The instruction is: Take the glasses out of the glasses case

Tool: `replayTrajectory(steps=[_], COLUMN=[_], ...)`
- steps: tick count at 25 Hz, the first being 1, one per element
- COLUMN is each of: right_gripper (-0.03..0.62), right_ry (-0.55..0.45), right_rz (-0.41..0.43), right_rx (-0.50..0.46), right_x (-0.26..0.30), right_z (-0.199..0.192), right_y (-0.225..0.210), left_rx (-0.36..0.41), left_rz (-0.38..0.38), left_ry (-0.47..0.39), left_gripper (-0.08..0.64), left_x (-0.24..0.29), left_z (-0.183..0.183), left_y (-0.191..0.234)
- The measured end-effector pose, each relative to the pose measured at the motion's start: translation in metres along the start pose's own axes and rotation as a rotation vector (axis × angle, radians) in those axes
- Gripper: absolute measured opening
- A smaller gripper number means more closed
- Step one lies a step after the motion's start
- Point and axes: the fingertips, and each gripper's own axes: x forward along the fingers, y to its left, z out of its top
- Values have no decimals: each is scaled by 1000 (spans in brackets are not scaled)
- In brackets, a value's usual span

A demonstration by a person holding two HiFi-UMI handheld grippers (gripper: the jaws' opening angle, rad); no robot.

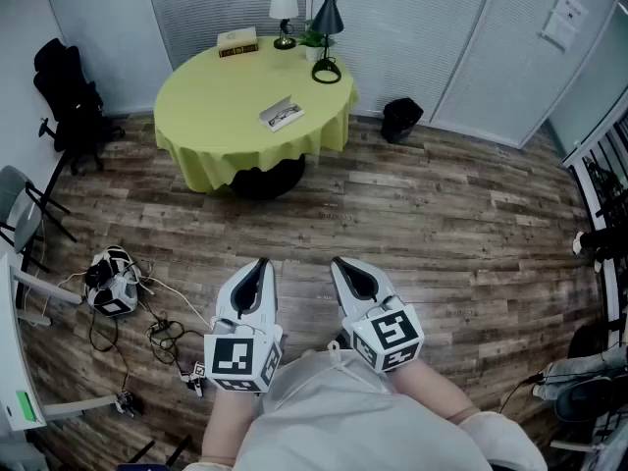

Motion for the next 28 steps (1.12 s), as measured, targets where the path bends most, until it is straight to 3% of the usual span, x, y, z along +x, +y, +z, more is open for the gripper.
replayTrajectory(steps=[7,14,19,28], right_gripper=[0,0,0,0], right_ry=[12,20,54,110], right_rz=[-2,-9,9,21], right_rx=[4,83,87,103], right_x=[-1,4,15,57], right_z=[-6,-23,-34,-39], right_y=[-1,-4,-5,-67], left_rx=[-8,-26,-83,-73], left_rz=[-8,-2,11,34], left_ry=[17,43,64,93], left_gripper=[6,6,6,6], left_x=[2,1,14,80], left_z=[-7,-24,-35,-39], left_y=[0,2,13,15])
